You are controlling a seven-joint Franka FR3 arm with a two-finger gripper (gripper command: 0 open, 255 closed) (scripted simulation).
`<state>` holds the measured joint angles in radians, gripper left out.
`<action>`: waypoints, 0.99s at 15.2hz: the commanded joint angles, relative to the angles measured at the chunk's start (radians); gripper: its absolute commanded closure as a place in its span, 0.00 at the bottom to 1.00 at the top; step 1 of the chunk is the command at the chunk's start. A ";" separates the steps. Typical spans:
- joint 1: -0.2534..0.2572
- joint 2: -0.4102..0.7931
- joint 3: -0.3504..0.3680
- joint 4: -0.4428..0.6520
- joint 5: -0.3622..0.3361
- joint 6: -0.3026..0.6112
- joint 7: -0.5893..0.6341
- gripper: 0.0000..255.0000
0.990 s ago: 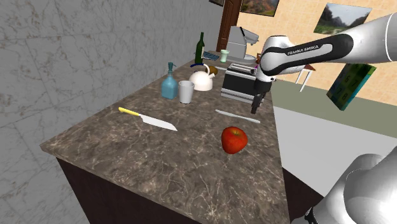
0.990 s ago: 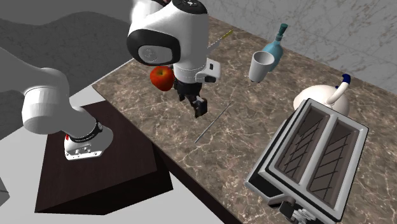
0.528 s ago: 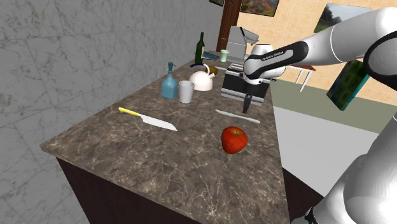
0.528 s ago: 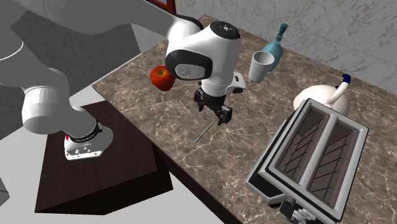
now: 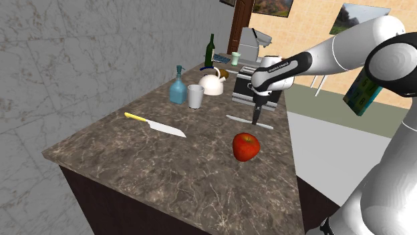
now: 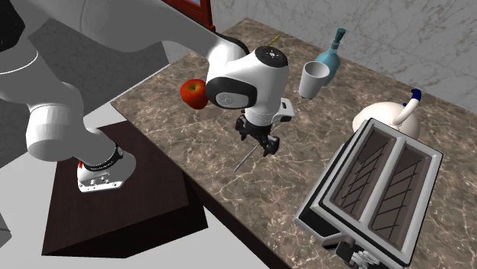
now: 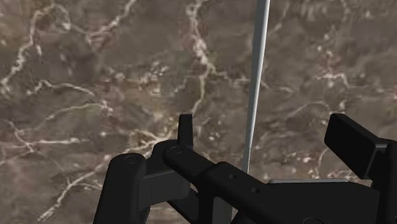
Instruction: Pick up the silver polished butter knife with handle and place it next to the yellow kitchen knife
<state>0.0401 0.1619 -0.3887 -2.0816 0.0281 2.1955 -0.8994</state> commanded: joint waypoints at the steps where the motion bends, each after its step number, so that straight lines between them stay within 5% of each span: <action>1: -0.001 0.004 0.000 -0.007 0.002 0.011 -0.003 0.00; 7: -0.001 0.004 0.000 -0.007 0.002 0.011 -0.003 0.00; 8: -0.001 0.004 0.000 -0.007 0.002 0.011 -0.003 1.00; 15: -0.001 0.004 0.000 -0.007 0.002 0.011 -0.003 1.00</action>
<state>0.0387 0.1660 -0.3889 -2.0885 0.0303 2.2068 -0.9026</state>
